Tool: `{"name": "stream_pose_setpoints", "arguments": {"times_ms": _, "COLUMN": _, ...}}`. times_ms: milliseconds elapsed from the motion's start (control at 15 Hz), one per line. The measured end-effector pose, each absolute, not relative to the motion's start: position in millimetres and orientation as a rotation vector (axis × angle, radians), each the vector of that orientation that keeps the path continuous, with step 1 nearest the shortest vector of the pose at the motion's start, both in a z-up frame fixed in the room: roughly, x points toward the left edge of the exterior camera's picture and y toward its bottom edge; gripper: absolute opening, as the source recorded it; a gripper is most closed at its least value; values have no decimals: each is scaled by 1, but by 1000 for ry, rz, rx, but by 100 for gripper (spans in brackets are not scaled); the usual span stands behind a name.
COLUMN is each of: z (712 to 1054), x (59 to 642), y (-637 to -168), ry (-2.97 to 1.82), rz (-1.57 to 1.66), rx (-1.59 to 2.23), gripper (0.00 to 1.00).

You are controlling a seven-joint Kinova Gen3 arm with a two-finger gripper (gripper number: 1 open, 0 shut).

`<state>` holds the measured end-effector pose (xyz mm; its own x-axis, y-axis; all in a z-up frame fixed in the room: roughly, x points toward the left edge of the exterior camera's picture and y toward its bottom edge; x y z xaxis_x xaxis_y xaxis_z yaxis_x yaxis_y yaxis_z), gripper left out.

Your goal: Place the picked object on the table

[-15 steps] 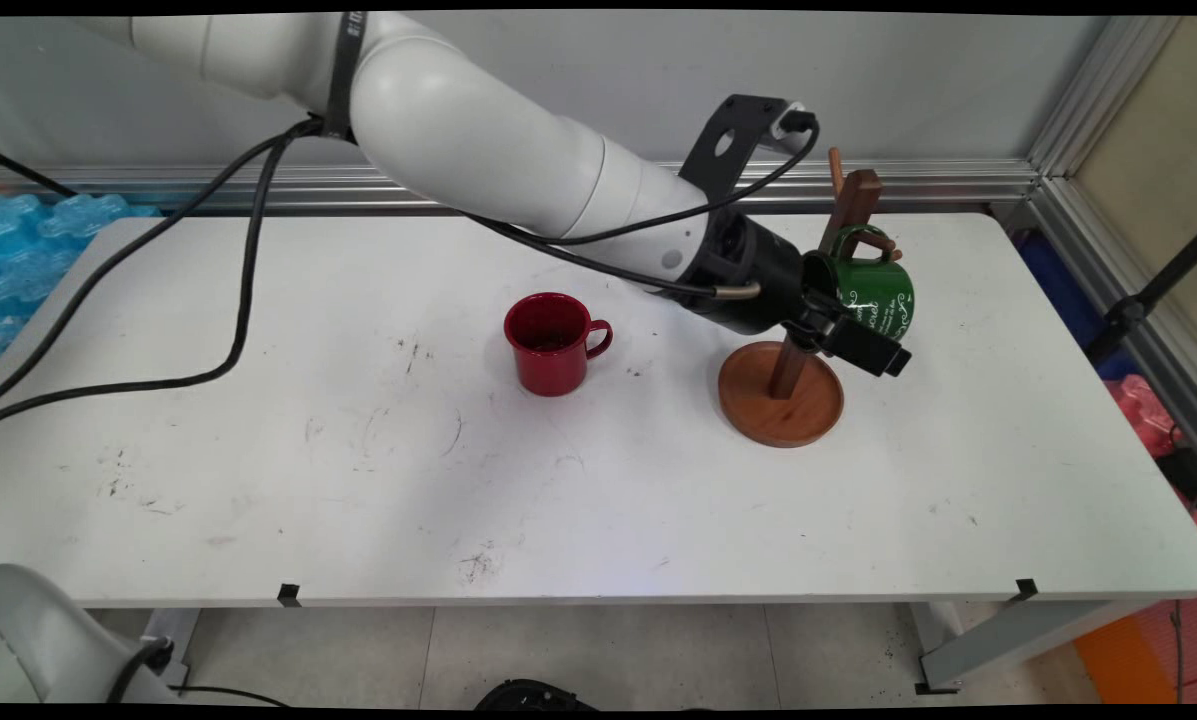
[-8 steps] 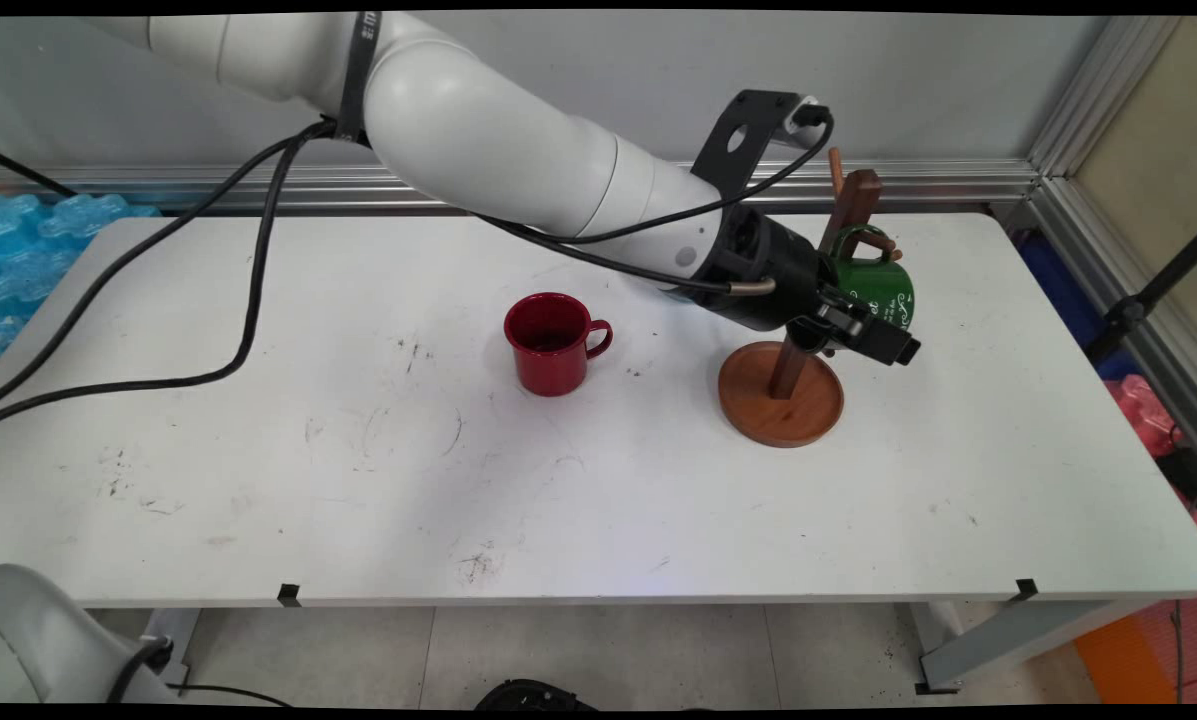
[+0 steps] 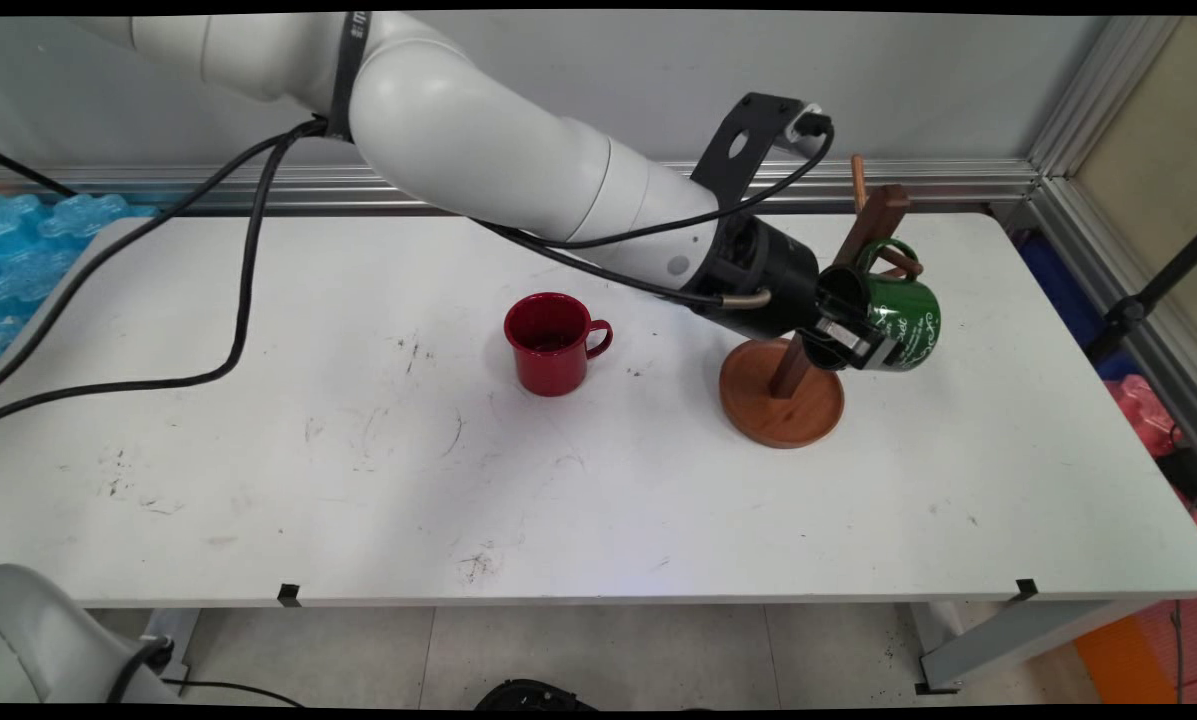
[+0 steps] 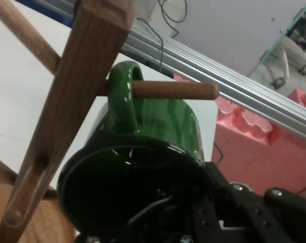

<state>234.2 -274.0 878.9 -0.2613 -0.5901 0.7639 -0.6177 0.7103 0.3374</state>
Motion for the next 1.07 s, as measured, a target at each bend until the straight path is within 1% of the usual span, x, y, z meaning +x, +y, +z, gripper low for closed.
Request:
{"name": "stream_pose_setpoints", "arguments": {"times_ms": 533, "z": 884, "x": 243, "y": -269, "ry": -1963, "rz": 44, "rx": 883, "gripper": 0}}
{"name": "stream_pose_setpoints", "arguments": {"times_ms": 1067, "z": 903, "x": 243, "y": -279, "ry": -1943, "rz": 69, "rx": 838, "gripper": 0}}
